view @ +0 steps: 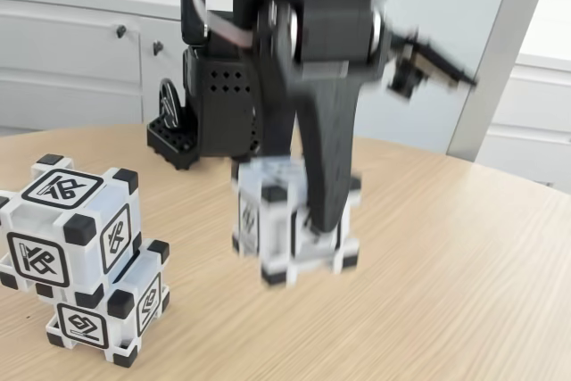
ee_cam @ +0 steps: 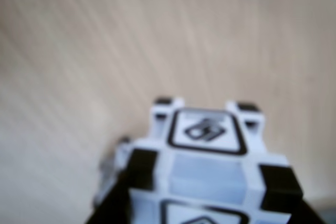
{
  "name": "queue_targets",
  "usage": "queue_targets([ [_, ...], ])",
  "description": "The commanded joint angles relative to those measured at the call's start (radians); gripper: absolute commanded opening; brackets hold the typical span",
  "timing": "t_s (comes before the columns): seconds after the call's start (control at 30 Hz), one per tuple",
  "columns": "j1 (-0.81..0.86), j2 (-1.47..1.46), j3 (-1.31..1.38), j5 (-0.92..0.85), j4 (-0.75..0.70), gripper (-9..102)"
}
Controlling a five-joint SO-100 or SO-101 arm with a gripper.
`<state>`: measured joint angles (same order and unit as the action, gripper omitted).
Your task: Stack cubes from left to right.
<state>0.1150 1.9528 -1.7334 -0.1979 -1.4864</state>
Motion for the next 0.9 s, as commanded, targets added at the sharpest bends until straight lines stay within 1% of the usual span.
queue_targets([
  [0.0, 0.011, 0.161, 0.037, -0.018, 0.008, 0],
  [0.17, 0.011, 0.354, 0.037, -0.032, 0.0, 0],
  [0.33, 0.011, 0.497, 0.038, -0.048, -0.098, 0],
  [0.57, 0.021, 0.497, 0.038, -0.023, -0.232, 0],
  [0.87, 0.224, 0.485, 0.04, -0.021, -0.221, 0],
])
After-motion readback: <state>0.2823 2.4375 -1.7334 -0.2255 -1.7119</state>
